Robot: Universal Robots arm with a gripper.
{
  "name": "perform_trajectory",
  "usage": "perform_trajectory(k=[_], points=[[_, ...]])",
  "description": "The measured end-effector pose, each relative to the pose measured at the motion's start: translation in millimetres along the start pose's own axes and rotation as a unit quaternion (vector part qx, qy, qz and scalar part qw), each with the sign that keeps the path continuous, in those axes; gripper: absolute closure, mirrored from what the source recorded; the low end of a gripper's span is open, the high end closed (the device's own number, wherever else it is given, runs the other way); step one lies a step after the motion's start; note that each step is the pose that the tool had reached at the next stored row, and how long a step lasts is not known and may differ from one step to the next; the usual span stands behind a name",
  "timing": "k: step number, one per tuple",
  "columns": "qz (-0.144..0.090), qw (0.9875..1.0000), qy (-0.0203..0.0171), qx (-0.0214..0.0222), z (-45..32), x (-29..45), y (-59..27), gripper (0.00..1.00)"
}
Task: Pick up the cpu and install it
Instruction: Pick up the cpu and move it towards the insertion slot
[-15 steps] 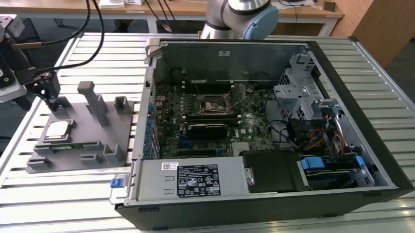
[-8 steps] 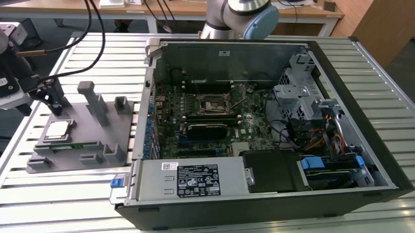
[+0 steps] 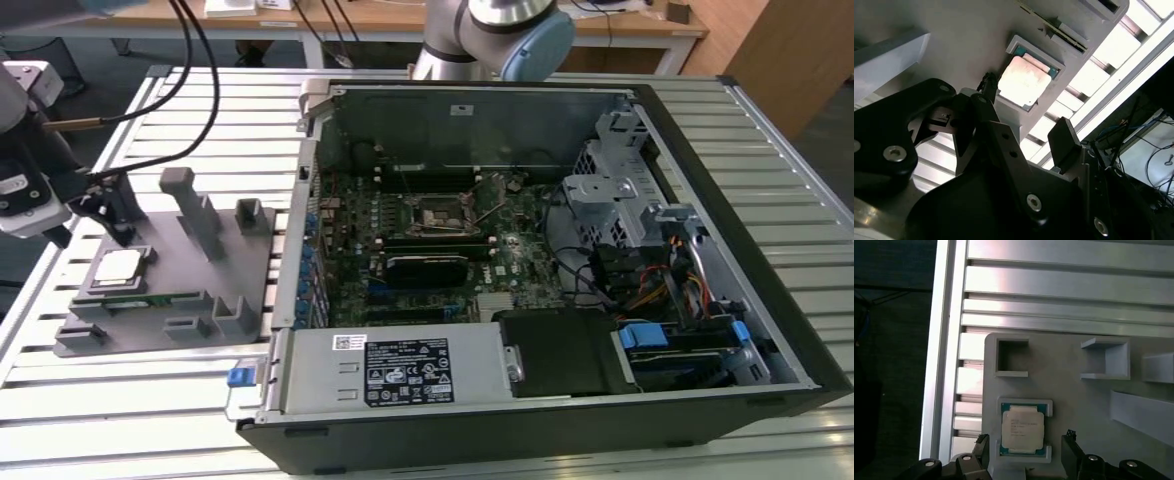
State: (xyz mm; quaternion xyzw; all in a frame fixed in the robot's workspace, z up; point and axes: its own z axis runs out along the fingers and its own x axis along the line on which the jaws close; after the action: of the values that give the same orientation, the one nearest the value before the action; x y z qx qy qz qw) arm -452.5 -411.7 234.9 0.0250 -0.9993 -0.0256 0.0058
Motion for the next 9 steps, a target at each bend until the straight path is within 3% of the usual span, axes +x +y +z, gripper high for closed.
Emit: perform_trajectory(k=[9], points=[[-0.005, 1.0, 0.0002, -0.0017, 8.2, 0.2, -0.5, 0.33]])
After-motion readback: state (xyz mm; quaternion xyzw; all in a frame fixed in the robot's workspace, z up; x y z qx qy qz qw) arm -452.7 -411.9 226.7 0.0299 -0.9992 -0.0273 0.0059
